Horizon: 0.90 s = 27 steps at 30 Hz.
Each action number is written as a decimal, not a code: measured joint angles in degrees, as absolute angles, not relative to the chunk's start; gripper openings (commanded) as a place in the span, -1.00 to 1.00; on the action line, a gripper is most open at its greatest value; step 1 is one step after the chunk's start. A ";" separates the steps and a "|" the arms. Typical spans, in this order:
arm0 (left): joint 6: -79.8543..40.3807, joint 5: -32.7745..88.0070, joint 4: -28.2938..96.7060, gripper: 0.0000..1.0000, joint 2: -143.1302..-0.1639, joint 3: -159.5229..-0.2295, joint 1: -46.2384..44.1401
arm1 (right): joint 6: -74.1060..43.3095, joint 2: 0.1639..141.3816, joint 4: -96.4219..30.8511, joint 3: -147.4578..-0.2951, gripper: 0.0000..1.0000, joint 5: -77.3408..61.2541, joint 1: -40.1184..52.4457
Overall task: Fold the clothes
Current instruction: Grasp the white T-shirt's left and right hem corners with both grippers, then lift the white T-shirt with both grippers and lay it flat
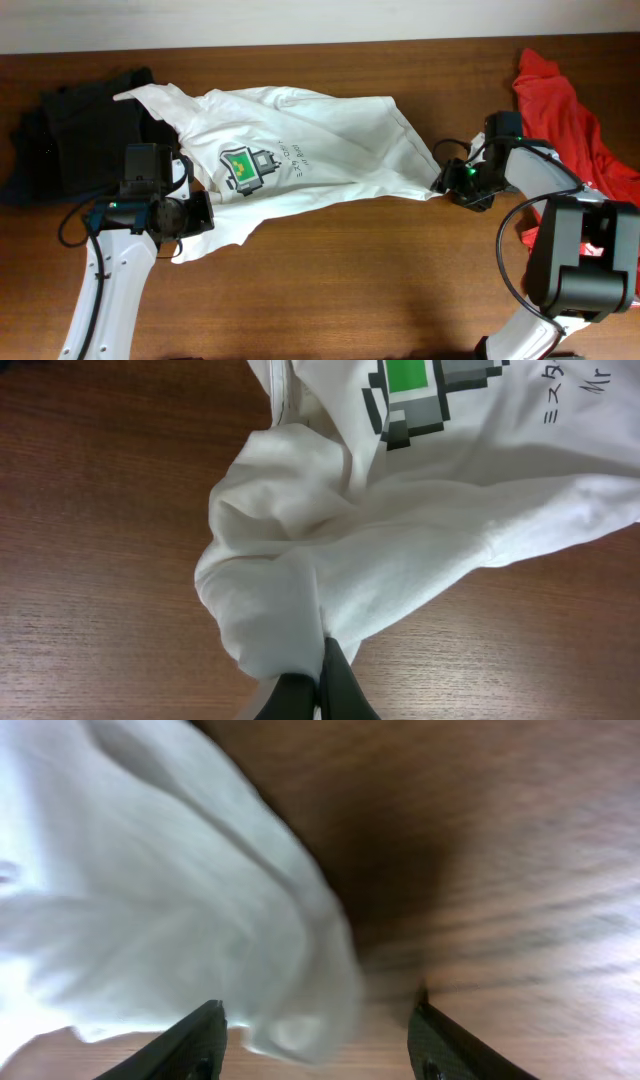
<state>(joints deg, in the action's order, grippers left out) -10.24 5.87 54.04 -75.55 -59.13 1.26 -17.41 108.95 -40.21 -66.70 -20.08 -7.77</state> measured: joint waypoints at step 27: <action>-10.37 7.18 49.71 -0.99 -75.77 -83.64 6.59 | -15.92 97.47 -68.95 -99.44 -0.92 -21.43 -14.20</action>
